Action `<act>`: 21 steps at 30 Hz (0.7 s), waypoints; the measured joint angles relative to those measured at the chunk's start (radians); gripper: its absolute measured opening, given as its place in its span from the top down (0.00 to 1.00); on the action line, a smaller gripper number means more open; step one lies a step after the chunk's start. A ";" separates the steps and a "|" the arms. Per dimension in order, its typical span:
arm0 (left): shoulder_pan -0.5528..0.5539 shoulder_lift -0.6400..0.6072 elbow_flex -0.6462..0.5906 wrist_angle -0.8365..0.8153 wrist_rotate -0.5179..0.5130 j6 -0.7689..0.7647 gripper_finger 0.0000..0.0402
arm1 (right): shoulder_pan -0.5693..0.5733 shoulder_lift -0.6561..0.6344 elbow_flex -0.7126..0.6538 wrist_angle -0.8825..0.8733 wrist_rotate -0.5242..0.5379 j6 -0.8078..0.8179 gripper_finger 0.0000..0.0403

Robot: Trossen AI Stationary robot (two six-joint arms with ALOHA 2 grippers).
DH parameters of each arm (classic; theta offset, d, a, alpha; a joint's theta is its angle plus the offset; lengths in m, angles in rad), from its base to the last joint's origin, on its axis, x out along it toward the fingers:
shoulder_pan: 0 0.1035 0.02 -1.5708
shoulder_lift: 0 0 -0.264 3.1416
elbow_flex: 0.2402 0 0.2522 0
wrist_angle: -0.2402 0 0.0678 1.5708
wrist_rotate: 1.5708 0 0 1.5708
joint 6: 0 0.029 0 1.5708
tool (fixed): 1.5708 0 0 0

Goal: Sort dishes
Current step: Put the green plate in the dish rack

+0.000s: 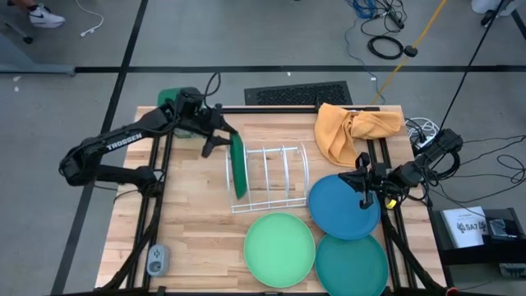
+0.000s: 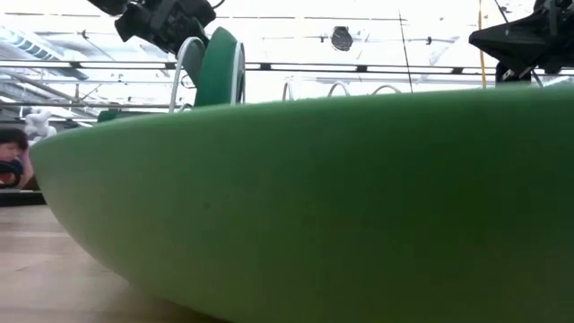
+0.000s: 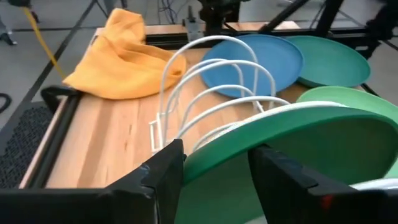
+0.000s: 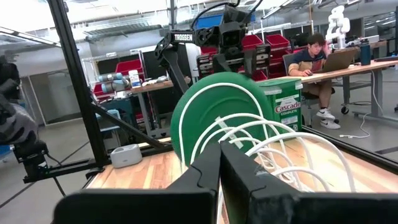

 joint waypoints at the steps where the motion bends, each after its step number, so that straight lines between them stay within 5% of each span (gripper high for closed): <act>1: -0.009 0.000 0.000 0.000 -0.005 -0.001 0.54 | 0.000 0.000 0.000 0.000 0.000 0.000 0.99; 13: -0.107 -0.003 0.005 -0.083 -0.110 -0.132 0.40 | 0.000 0.000 0.000 -0.006 0.000 0.025 0.99; 21: -0.154 -0.047 0.054 -0.190 -0.163 -0.078 0.38 | 0.000 0.000 0.000 -0.010 -0.001 0.035 0.99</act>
